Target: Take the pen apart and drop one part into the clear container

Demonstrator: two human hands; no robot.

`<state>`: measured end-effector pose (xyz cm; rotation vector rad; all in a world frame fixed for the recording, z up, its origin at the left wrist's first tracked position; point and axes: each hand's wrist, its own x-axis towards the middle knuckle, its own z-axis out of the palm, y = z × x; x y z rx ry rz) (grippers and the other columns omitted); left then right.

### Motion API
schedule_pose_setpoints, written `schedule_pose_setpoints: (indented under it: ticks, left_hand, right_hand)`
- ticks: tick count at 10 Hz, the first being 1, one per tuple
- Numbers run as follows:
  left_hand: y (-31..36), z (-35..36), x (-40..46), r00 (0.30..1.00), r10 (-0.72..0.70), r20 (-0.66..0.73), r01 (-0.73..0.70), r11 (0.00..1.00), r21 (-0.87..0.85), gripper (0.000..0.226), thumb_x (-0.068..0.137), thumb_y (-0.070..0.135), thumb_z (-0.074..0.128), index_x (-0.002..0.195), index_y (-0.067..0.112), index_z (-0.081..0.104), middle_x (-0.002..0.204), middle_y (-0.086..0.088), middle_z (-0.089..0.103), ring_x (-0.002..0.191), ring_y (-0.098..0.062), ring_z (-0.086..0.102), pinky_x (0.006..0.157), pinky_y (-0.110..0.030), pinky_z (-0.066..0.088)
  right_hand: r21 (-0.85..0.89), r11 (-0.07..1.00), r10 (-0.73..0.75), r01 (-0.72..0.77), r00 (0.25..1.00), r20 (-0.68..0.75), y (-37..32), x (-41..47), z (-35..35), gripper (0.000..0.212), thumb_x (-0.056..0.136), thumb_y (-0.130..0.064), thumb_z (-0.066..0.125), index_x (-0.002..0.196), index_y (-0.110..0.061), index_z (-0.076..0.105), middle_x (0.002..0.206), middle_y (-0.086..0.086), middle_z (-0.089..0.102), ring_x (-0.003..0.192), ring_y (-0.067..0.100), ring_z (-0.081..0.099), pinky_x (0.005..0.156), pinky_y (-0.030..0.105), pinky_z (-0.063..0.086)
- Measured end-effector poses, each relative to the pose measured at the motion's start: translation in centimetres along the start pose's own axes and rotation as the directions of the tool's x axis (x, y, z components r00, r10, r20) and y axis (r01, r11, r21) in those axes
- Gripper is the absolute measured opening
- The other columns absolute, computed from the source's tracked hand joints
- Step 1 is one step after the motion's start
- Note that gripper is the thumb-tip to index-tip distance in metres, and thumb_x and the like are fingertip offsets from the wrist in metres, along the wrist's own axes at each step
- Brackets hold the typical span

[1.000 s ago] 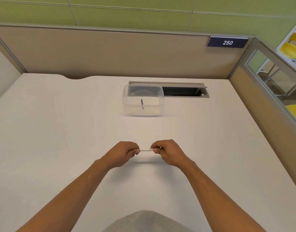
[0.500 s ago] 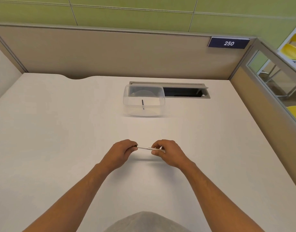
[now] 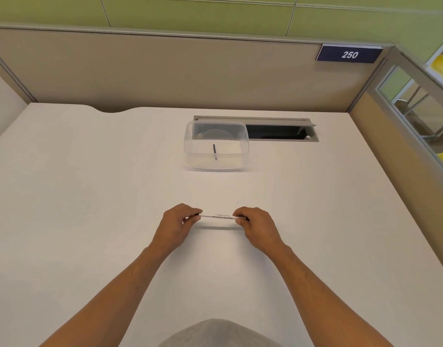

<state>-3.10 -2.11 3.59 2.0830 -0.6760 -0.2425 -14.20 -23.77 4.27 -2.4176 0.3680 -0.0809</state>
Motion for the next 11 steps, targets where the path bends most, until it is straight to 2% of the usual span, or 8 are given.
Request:
schedule_pose_setpoints:
  ticks: [1,3,4,5,6,9,11]
  left_hand:
    - [-0.4,0.2,0.7,1.000,-0.008,0.030,0.005,0.994,0.112,0.014,0.088,0.011,0.068,0.100,0.014,0.076,0.088,0.001,0.066,0.080,-0.008,0.058,0.074,-0.019,0.042]
    - [-1.2,0.4,2.0,0.996,-0.057,0.064,0.041,0.973,0.226,0.017,0.088,0.012,0.067,0.103,0.013,0.075,0.086,-0.002,0.062,0.085,-0.021,0.059,0.077,-0.026,0.043]
    - [-1.6,0.7,2.9,0.996,-0.064,0.061,0.047,0.968,0.245,0.018,0.089,0.009,0.065,0.104,0.011,0.075,0.088,-0.006,0.063,0.087,-0.023,0.058,0.079,-0.028,0.044]
    - [-1.8,1.2,3.6,0.997,-0.052,0.062,0.033,0.961,0.275,0.018,0.089,0.006,0.063,0.103,0.008,0.073,0.090,-0.007,0.063,0.089,-0.025,0.057,0.079,-0.028,0.042]
    - [-1.9,1.7,4.2,0.999,-0.036,0.041,0.021,0.950,0.313,0.017,0.088,0.004,0.062,0.102,0.006,0.072,0.092,-0.009,0.064,0.090,-0.028,0.056,0.080,-0.031,0.044]
    - [-2.4,1.9,4.2,0.999,0.054,0.003,-0.050,0.915,0.401,0.017,0.081,-0.003,0.068,0.097,0.000,0.072,0.088,-0.016,0.064,0.079,-0.037,0.058,0.071,-0.044,0.050]
    - [-3.0,2.1,3.8,0.996,0.085,0.012,-0.081,0.895,0.439,0.020,0.082,-0.001,0.067,0.102,-0.001,0.070,0.093,-0.016,0.065,0.083,-0.038,0.060,0.074,-0.045,0.051]
  right_hand:
    - [-0.020,1.000,0.014,-0.014,0.999,-0.030,0.2,0.5,0.6,0.015,0.089,-0.015,0.059,0.099,-0.023,0.067,0.087,-0.004,0.070,0.082,0.016,0.054,0.072,0.028,0.042]
    - [-0.008,1.000,0.025,-0.025,0.999,-0.048,0.6,1.7,1.7,0.017,0.089,-0.016,0.059,0.101,-0.020,0.070,0.094,-0.002,0.072,0.088,0.019,0.056,0.076,0.028,0.043]
    - [-0.012,1.000,0.023,-0.023,0.997,-0.070,0.6,2.6,2.2,0.016,0.088,-0.012,0.058,0.096,-0.020,0.070,0.087,-0.004,0.071,0.082,0.019,0.055,0.073,0.028,0.042]
    - [-0.019,1.000,-0.008,0.006,0.994,-0.108,0.6,3.3,2.7,0.018,0.085,-0.008,0.058,0.079,-0.024,0.065,0.069,-0.007,0.062,0.072,0.018,0.051,0.067,0.029,0.040]
    - [-0.044,0.999,-0.012,0.006,0.990,-0.141,0.8,4.1,3.2,0.014,0.084,-0.006,0.060,0.087,-0.015,0.070,0.080,0.000,0.070,0.080,0.023,0.056,0.075,0.033,0.044]
    - [-0.147,0.989,-0.045,0.021,0.985,-0.165,1.1,4.8,3.7,0.013,0.084,-0.008,0.063,0.093,-0.013,0.071,0.087,0.005,0.067,0.087,0.028,0.058,0.077,0.038,0.044]
    - [-0.172,0.985,-0.062,0.027,0.977,-0.202,1.3,4.1,3.8,0.030,0.085,-0.012,0.062,0.114,-0.015,0.064,0.111,0.001,0.066,0.108,0.023,0.056,0.093,0.041,0.040]
